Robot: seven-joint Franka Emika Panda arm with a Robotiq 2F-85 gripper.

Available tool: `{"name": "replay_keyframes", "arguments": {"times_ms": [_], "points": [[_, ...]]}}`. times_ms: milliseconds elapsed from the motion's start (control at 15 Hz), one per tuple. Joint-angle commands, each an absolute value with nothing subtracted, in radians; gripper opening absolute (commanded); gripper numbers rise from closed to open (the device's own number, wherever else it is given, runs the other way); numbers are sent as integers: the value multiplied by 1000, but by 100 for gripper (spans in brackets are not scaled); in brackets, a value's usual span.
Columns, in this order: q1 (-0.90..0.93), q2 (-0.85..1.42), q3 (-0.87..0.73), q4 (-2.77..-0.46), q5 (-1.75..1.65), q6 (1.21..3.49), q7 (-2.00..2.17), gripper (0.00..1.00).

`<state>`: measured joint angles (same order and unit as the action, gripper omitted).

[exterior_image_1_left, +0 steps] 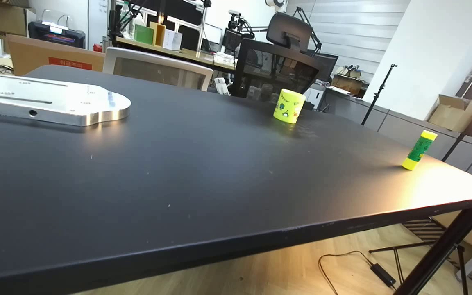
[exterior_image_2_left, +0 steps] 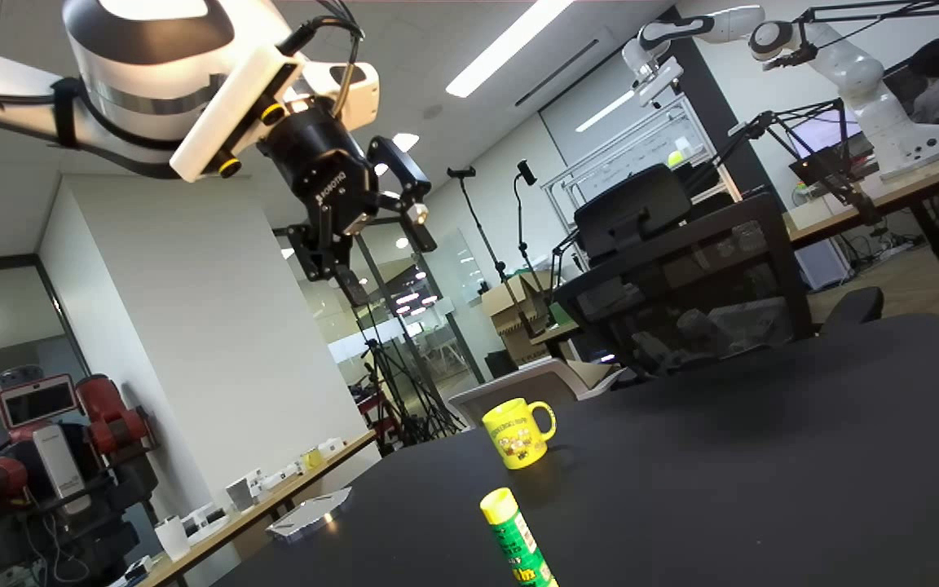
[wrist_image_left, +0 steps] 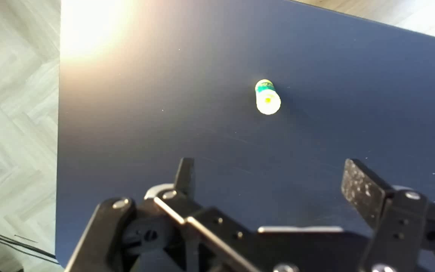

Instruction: Put the stick of glue in the mug

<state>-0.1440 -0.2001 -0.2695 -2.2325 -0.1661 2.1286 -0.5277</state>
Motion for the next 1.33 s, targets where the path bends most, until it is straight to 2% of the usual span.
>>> {"name": "replay_keyframes", "arguments": {"times_ms": [0, 800, 1267], "points": [[-166, -146, -282, -2236, -125, 2200, -529, 100], [-190, -104, -273, -2246, -101, 2202, -526, 100], [-177, -83, -260, -2344, 48, 2310, -522, 100]]}}
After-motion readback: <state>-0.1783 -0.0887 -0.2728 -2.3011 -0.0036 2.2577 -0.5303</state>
